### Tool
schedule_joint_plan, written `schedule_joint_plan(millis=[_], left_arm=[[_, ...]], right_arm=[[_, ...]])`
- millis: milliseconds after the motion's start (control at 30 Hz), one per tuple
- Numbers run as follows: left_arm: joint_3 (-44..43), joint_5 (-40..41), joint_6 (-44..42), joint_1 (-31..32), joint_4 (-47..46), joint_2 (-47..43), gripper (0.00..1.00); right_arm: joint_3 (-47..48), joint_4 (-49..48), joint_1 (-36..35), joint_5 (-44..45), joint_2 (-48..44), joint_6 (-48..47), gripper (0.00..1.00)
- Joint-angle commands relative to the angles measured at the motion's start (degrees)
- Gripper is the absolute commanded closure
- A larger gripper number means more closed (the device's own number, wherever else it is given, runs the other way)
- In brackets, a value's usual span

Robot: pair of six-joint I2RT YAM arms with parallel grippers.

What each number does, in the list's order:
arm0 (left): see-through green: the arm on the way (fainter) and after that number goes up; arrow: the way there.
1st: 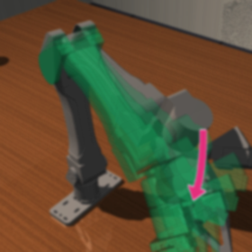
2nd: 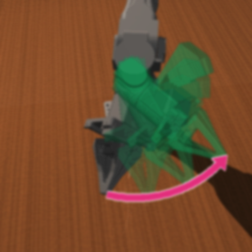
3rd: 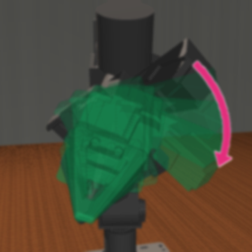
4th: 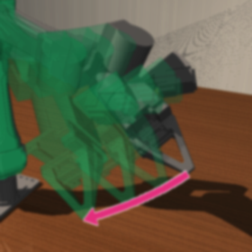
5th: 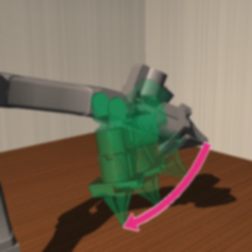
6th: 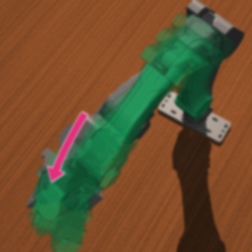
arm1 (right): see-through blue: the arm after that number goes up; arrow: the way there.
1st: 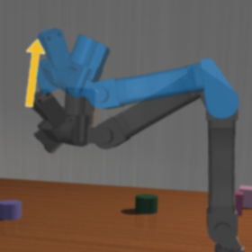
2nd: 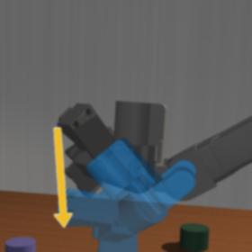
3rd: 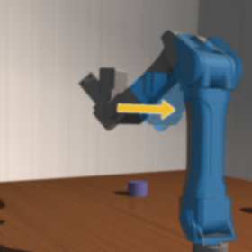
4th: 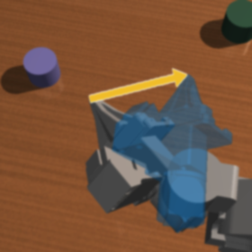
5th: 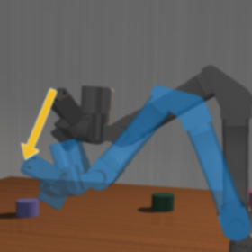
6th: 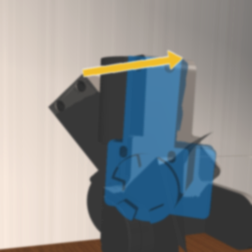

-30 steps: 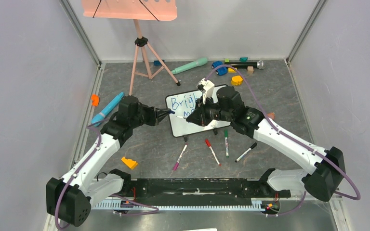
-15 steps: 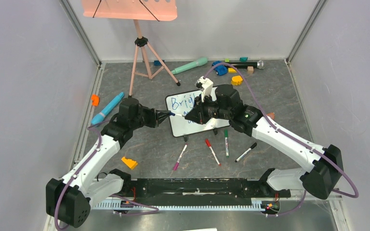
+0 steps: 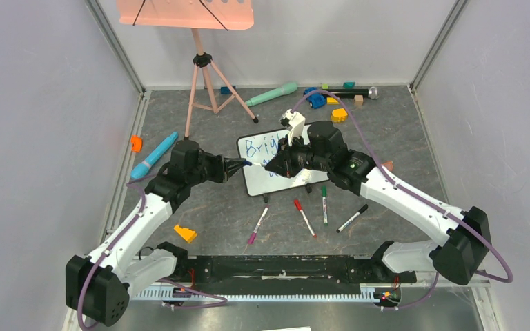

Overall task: Write a sentence on the whiteboard
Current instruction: Insert the whiteboard marker without the cap into the pen cap.

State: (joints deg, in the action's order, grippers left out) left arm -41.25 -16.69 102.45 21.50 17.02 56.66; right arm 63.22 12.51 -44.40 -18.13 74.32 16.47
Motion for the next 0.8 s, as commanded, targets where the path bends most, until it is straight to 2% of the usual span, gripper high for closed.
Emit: schedule_joint_plan(millis=[0, 767], left_arm=[[-0.1, -1.3, 3.0, 0.4, -2.7, -0.8, 0.98], [1.7, -0.7, 6.1, 0.6, -4.1, -0.6, 0.98]], right_arm=[[1.2, -2.6, -0.2, 0.1, 0.2, -0.7, 1.00], [-1.9, -3.1, -0.2, 1.9, -3.1, -1.3, 1.00]])
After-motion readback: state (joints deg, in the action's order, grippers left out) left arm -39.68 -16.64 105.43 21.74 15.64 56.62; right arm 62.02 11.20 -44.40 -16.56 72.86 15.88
